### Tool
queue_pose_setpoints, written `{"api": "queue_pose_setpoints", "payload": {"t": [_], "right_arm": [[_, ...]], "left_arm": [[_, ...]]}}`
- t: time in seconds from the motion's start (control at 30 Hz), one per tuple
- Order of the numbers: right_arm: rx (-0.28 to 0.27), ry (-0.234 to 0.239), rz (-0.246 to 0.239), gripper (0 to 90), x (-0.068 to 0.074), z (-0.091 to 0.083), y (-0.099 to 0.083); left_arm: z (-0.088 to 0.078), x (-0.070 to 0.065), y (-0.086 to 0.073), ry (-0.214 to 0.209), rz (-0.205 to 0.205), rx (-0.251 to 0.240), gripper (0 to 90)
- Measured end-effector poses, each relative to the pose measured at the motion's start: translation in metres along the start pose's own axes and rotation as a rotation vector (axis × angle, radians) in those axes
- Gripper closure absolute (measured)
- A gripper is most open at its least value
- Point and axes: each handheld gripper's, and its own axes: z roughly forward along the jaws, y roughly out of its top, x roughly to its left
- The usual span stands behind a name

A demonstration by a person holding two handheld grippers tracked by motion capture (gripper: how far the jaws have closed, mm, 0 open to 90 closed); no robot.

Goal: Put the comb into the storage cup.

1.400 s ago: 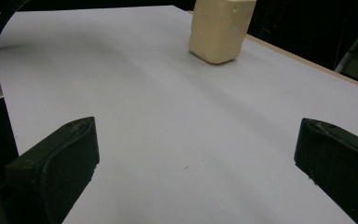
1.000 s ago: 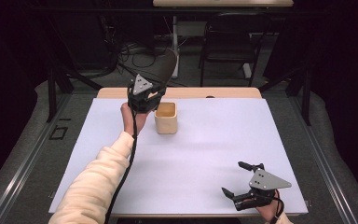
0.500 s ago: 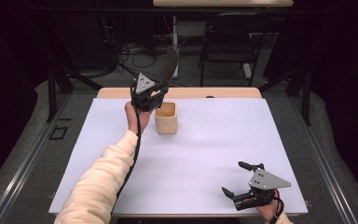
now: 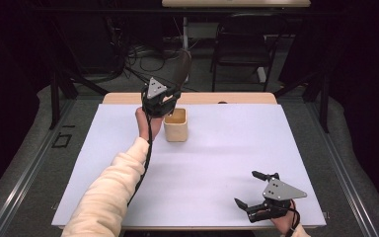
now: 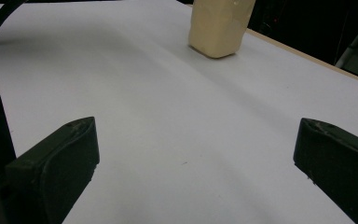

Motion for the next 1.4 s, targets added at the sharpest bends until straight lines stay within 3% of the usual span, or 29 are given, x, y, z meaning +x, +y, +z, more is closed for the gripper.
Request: {"api": "queue_pose_setpoints", "payload": {"t": [0.4, 0.57, 1.4], "right_arm": [[-0.003, 0.003, 0.001, 0.0, 0.000, 0.000, 0.000], [0.000, 0.002, 0.002, 0.0, 0.000, 0.000, 0.000], [-0.005, -0.001, 0.001, 0.0, 0.000, 0.000, 0.000]], "left_arm": [[0.005, 0.003, -0.005, -0.014, -0.015, 0.021, 72.5], [0.007, 0.003, -0.007, -0.019, -0.002, 0.040, 72.5], [0.013, 0.004, -0.022, -0.047, -0.009, 0.085, 72.5]]}}
